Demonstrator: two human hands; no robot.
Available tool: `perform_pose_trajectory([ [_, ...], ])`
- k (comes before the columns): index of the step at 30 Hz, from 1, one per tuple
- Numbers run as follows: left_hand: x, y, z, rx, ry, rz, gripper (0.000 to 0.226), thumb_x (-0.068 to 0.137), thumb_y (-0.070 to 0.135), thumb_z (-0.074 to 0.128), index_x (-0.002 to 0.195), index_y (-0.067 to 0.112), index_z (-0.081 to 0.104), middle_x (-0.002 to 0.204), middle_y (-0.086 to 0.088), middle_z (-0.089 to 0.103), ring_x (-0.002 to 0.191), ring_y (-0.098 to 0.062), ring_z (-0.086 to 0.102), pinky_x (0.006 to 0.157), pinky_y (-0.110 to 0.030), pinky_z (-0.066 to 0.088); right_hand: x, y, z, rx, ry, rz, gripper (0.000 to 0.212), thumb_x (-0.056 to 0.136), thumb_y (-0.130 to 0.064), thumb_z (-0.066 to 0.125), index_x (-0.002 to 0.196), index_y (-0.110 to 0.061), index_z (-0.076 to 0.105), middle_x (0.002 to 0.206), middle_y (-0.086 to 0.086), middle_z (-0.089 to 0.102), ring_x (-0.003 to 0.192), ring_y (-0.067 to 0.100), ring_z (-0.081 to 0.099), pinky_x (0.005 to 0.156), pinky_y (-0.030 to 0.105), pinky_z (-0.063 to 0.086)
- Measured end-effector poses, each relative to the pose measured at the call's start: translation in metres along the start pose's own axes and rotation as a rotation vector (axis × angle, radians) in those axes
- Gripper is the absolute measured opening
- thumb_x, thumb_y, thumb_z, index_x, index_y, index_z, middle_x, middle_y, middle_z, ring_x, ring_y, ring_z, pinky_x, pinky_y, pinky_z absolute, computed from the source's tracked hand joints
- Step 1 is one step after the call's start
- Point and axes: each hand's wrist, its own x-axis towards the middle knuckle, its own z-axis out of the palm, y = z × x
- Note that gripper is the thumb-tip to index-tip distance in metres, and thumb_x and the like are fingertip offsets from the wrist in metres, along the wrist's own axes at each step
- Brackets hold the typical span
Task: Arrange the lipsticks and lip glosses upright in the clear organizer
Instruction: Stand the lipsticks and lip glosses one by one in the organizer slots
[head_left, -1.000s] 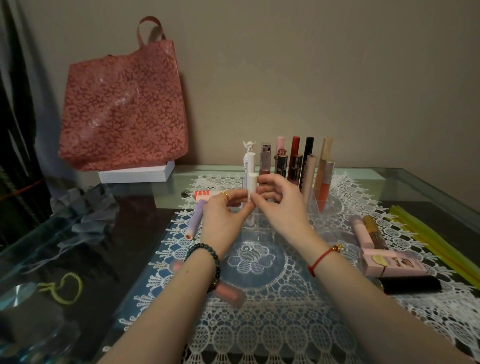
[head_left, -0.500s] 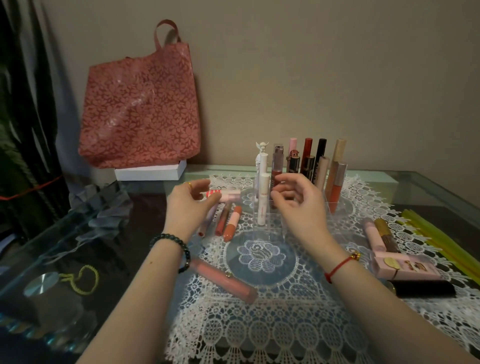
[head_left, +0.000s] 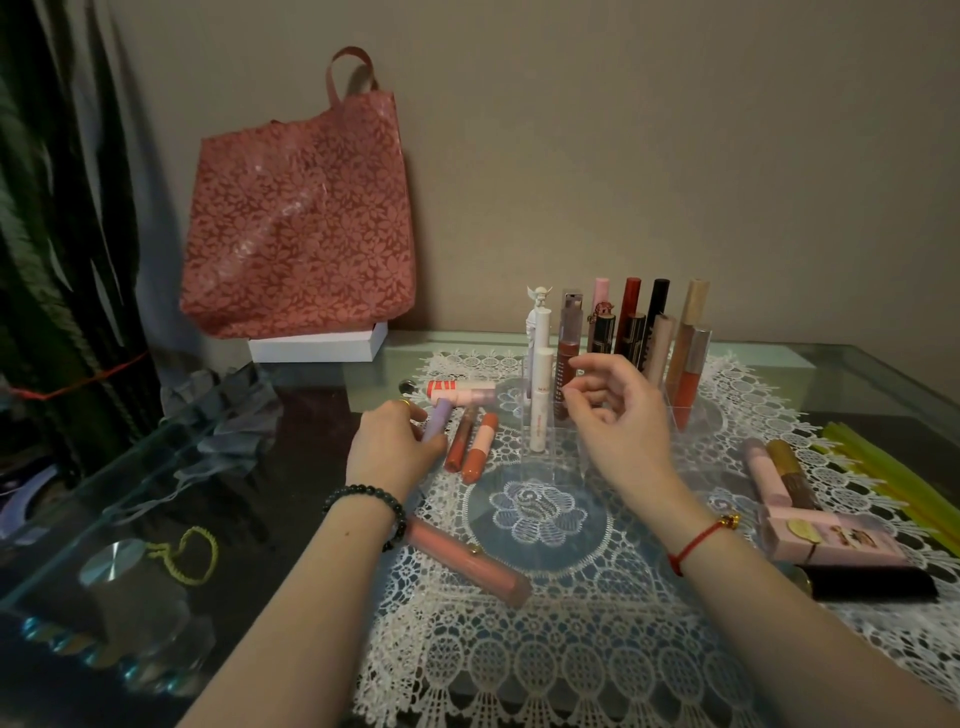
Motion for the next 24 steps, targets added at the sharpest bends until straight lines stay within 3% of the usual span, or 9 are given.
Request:
perform_pose_trajectory([
  [6,0.0,-0.003,0.0,-0.013,0.0,-0.029,0.048,0.076,0.054,0.06,0.083,0.006,0.066,0.074,-0.007,0.068,0.067,-0.022,0.063,0.067,-0.033,0.054,-0.001,-0.001,-0.001,0.0,0.008,0.002,0.024,0.084,-0.002,0.057,0.098,-0.021,0.055,0.087,-0.002,0.058,0.077,0.005,0.055,0.066,0.009,0.049],
  [9,0.0,-0.003,-0.005,-0.001,0.038,-0.011,0.038,0.082,0.036,0.059,0.105,0.006,0.063,0.086,-0.006,0.066,0.072,-0.017,0.059,0.068,-0.026,0.047,-0.001,-0.004,-0.002,0.001,0.007,0.002,0.024,0.084,-0.001,0.056,0.099,-0.02,0.055,0.088,-0.002,0.057,0.077,0.004,0.055,0.066,0.008,0.048],
  [11,0.003,-0.005,-0.007,-0.053,0.103,0.026,0.036,0.082,0.026,0.06,0.114,0.008,0.059,0.097,-0.007,0.067,0.08,-0.017,0.06,0.076,-0.028,0.05,-0.001,-0.007,-0.002,0.014,0.004,-0.003,0.024,0.083,-0.002,0.056,0.099,-0.02,0.055,0.087,-0.003,0.057,0.078,0.004,0.055,0.066,0.008,0.048],
  [14,0.002,0.004,-0.011,-0.366,0.15,0.011,0.036,0.08,0.023,0.064,0.114,0.012,0.06,0.096,0.0,0.066,0.078,-0.012,0.061,0.076,-0.031,0.053,0.001,-0.013,-0.004,0.074,-0.006,-0.01,0.024,0.083,-0.003,0.058,0.099,-0.02,0.055,0.088,-0.003,0.059,0.079,0.004,0.056,0.068,0.008,0.048],
  [18,-0.009,0.029,-0.018,-0.855,-0.011,0.024,0.026,0.08,0.007,0.063,0.105,0.016,0.062,0.086,0.007,0.065,0.067,0.007,0.062,0.058,-0.007,0.047,-0.001,-0.022,-0.005,0.171,-0.073,-0.021,0.026,0.081,-0.002,0.059,0.102,-0.018,0.056,0.092,0.001,0.062,0.083,0.01,0.06,0.072,0.012,0.05],
  [21,-0.017,0.042,-0.018,-0.954,-0.114,0.08,0.023,0.08,0.005,0.063,0.098,0.017,0.065,0.079,0.012,0.069,0.068,0.006,0.063,0.059,-0.006,0.046,-0.003,-0.027,-0.004,0.215,-0.133,-0.038,0.03,0.08,-0.003,0.061,0.104,-0.02,0.057,0.093,0.002,0.063,0.085,0.01,0.062,0.073,0.015,0.051],
  [24,-0.026,0.051,-0.013,-1.005,-0.212,0.109,0.022,0.078,0.005,0.064,0.09,0.024,0.066,0.068,0.009,0.071,0.057,-0.003,0.062,0.051,-0.013,0.049,-0.003,-0.03,-0.002,0.235,-0.174,-0.05,0.032,0.08,-0.002,0.062,0.107,-0.018,0.057,0.094,0.003,0.063,0.082,0.006,0.061,0.073,0.015,0.051],
])
